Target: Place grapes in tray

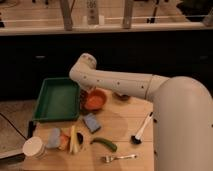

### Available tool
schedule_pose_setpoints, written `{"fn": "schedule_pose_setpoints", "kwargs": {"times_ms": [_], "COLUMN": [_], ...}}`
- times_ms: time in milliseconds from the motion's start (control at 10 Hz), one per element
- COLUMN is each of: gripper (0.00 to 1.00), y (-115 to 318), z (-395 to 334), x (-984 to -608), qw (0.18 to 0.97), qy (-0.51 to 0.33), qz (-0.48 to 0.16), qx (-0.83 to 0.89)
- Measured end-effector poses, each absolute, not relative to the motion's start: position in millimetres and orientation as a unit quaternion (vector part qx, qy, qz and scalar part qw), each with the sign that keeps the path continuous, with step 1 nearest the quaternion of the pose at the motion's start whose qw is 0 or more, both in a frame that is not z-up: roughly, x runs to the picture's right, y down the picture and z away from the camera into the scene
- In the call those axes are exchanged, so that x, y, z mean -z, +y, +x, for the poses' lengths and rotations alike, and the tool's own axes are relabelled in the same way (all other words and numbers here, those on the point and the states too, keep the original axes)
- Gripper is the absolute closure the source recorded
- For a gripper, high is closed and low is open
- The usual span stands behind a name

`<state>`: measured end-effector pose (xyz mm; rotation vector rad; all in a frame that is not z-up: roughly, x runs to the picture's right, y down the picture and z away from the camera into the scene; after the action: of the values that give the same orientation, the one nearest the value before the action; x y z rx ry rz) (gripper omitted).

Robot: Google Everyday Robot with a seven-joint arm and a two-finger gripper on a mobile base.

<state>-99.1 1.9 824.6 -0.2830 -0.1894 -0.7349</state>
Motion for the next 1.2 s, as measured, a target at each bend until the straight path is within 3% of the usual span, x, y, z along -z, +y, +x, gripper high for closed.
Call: {"fn": "schedule_pose_setpoints", "kwargs": {"times_ms": [1200], "gripper": [0.98], "y": [10], "z": [-119], "x": [-840], "qw": [0.907], "qy": [-0.126], "qz": [-0.133], "qx": [0.379]}}
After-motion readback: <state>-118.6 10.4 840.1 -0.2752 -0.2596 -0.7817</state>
